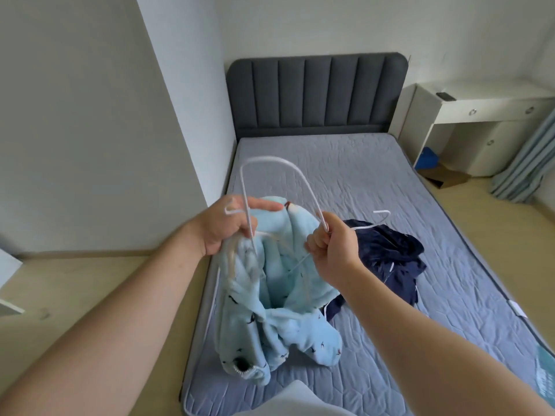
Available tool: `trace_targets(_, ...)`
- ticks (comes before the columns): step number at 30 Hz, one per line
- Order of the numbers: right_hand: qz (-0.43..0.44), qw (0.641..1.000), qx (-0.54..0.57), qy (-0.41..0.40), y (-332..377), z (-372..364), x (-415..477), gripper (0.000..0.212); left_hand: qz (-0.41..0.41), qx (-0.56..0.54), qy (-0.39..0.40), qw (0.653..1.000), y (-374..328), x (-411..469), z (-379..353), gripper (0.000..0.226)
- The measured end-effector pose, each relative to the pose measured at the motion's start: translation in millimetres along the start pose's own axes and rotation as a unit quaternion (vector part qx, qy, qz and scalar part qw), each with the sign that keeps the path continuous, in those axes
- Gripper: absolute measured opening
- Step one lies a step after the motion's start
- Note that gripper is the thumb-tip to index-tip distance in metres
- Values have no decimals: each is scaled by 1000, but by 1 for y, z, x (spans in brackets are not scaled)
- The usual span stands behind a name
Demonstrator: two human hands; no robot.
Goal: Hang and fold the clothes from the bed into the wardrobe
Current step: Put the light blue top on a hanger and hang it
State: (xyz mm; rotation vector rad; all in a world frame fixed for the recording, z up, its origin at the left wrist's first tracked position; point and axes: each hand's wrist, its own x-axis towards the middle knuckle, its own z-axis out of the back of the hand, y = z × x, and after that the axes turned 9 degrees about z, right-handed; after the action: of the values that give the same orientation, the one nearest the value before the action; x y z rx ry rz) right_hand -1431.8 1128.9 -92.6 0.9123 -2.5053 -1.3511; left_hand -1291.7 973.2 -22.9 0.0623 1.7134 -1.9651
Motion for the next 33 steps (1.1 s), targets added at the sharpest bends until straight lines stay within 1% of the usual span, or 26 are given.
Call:
trace_targets(2,7,999,-36,5,-5,0,3,47,-46,0,25,999,-20,-5,1,71)
trace_targets(3,13,998,-59,7,-6,0,5,42,-61,6,28,998,-29,-6,2,72)
trace_targets(4,21,996,-86,8,-7,0,8,37,-68,11,28,997,-37,-8,5,72)
trace_targets(5,32,991,-130,9,-6,2,10,37,-66,6,31,997,-43,-8,8,72)
trace_targets(6,47,979,-196,13,-4,5,13,40,-61,-11,37,997,-48,-9,12,71)
trace_targets(8,85,937,-337,24,3,11,16,50,-56,-34,42,997,-54,-9,17,68)
trace_targets(9,103,917,-384,25,7,15,17,56,-57,-20,32,998,-56,-8,19,66)
trace_targets(11,127,890,-437,12,16,20,21,62,-72,70,-36,994,-54,-3,24,60)
trace_targets(13,139,868,-477,-12,26,23,25,63,-89,199,-118,969,-46,8,31,54)
trace_targets(14,146,857,-494,-20,31,23,27,64,-88,262,-145,950,-41,14,34,56)
trace_targets(16,164,833,-528,-27,40,24,28,68,-95,382,-187,900,-27,23,39,59)
trace_targets(17,176,816,-550,-26,44,25,28,70,-104,419,-204,879,-18,27,41,56)
trace_targets(19,219,769,-601,-18,50,25,27,69,-127,448,-239,852,2,35,44,48)
trace_targets(21,262,724,-638,-12,55,24,25,64,-127,456,-246,846,19,42,47,57)
trace_targets(23,279,694,-664,-8,57,22,24,56,-98,474,-231,844,29,47,51,67)
trace_targets(25,265,689,-675,-21,59,22,25,64,-91,490,-233,835,33,51,51,66)
trace_targets(26,263,695,-669,-28,60,24,27,67,-94,488,-246,832,34,52,51,63)
trace_targets(28,277,709,-647,-39,66,31,28,65,-76,469,-277,836,35,56,49,56)
trace_targets(30,293,716,-632,-47,72,36,29,59,-18,425,-293,857,36,59,47,48)
trace_targets(33,314,705,-634,-40,77,39,30,55,64,317,-312,893,37,64,34,27)
